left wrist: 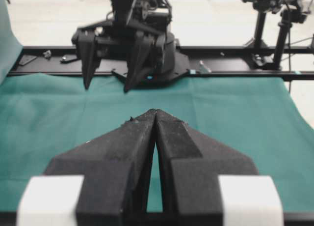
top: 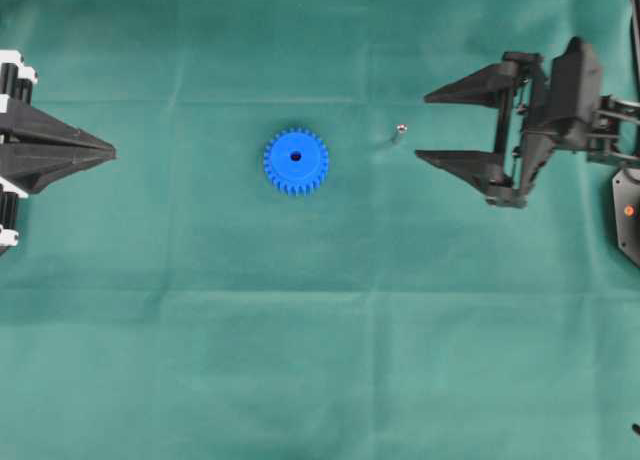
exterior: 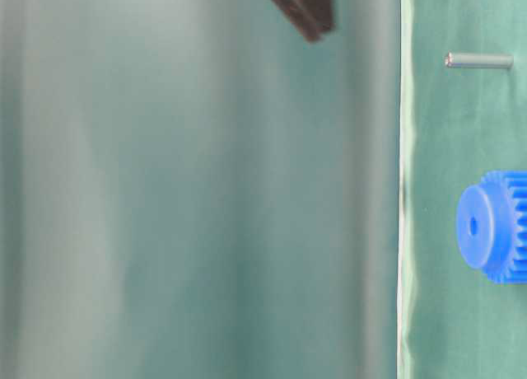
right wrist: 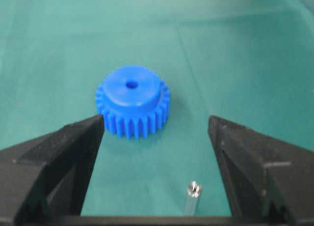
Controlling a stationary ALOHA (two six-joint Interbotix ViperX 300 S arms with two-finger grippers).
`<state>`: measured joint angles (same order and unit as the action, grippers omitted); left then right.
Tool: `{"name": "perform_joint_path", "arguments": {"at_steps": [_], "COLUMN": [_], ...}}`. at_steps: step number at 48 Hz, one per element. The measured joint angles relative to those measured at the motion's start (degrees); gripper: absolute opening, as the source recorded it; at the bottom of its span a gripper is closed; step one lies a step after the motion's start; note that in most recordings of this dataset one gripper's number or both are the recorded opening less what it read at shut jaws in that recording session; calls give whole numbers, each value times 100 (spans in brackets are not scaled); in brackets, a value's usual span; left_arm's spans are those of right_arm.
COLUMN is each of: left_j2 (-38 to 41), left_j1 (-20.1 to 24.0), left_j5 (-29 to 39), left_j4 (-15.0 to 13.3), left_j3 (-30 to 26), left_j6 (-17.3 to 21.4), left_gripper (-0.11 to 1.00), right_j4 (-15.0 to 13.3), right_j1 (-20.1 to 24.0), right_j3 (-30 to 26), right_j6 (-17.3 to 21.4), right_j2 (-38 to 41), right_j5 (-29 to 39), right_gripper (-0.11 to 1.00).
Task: Insert the shaft placed at a random location into the center hole of the medium gear at another random location.
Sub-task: 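Move the right gripper open toward the silver shaft beside the gear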
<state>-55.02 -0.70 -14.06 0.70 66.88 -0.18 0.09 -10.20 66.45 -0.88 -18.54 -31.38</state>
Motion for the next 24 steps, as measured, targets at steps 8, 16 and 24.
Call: {"name": "perform_joint_path", "arguments": {"at_steps": [8,16,24], "left_j2": [9,9,9], "left_j1": [0,0,0], "left_j5": [44,62,114], "left_j4": [0,0,0], "left_j3": [-9,-9,-9], "left_j6": [0,9,9], "left_gripper": [0,0,0], "right_j4": [141,290,387], "right_j1": [-70,-158,-237], "right_j3": [-79,-97,-114], "right_j6": [0,0,0], "right_j2": [747,1274,1784], "right_j5": [-325,-659,-967], "right_gripper": [90,90,90]}}
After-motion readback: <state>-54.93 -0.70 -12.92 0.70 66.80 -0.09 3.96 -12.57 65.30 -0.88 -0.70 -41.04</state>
